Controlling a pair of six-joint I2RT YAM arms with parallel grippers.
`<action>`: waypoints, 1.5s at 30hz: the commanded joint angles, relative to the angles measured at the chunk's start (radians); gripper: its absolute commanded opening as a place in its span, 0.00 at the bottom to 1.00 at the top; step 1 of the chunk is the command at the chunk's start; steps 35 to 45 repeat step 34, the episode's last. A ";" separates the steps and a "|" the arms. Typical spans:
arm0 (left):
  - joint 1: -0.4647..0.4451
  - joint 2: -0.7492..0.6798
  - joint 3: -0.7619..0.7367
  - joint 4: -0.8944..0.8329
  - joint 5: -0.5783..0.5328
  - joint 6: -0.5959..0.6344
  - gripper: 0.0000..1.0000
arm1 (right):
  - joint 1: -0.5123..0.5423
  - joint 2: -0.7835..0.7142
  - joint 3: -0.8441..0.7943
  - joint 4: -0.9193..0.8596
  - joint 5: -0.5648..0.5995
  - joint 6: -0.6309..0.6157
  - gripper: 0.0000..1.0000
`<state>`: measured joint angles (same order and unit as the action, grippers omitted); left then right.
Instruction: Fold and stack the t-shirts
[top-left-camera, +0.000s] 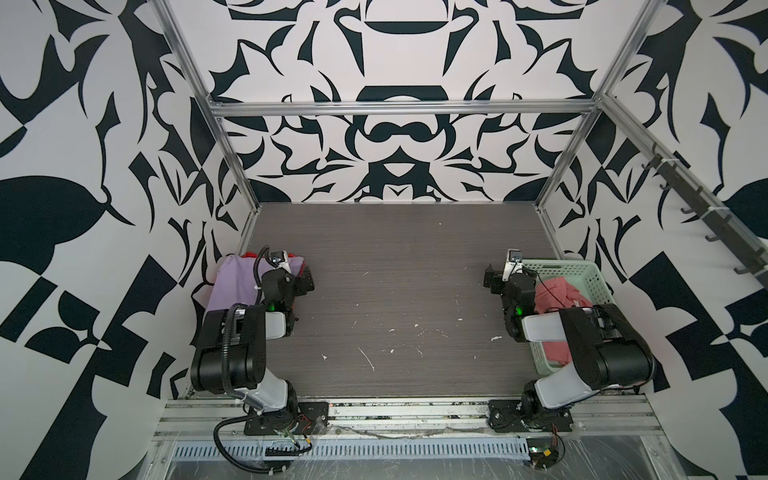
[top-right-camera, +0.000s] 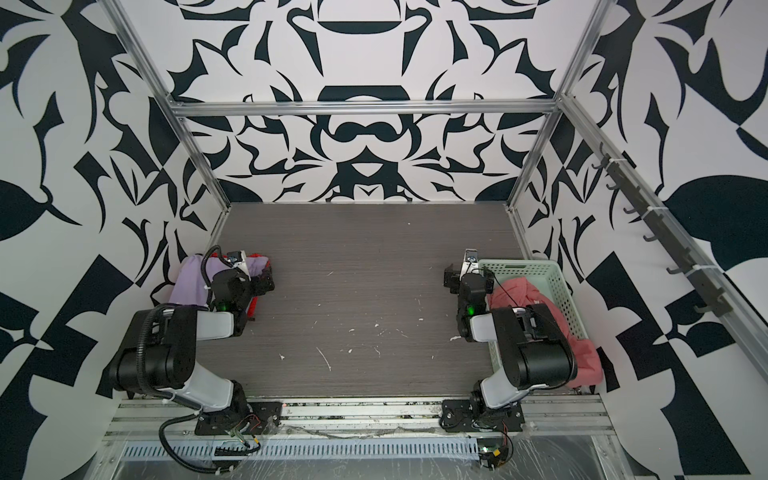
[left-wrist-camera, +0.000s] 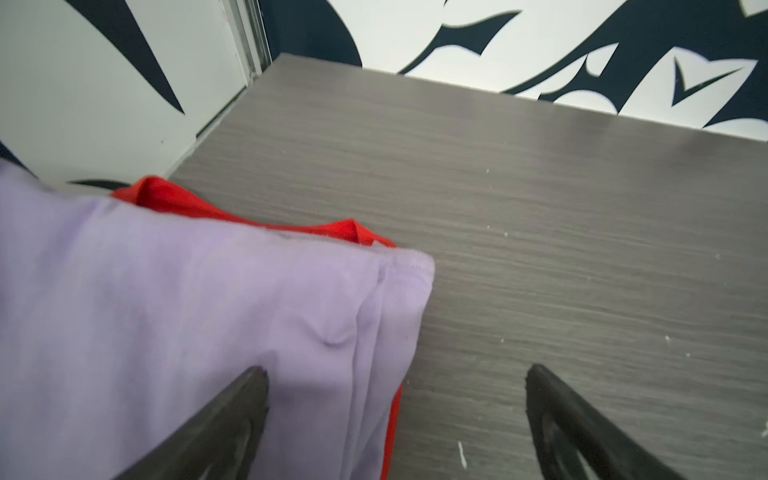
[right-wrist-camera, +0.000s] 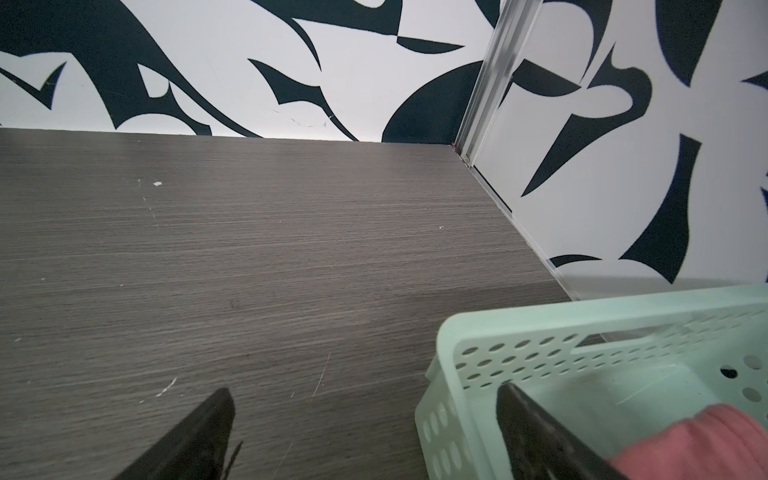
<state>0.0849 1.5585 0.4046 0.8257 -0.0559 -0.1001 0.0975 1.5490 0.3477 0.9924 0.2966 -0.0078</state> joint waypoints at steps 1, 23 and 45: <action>0.001 0.014 -0.012 0.075 -0.006 0.002 0.99 | -0.004 0.010 -0.001 -0.057 -0.028 0.034 1.00; 0.001 0.015 -0.007 0.062 -0.004 0.002 0.99 | -0.004 0.008 -0.005 -0.052 -0.029 0.035 1.00; 0.001 0.000 -0.024 0.084 -0.003 0.003 0.99 | -0.004 0.005 -0.007 -0.052 -0.028 0.034 1.00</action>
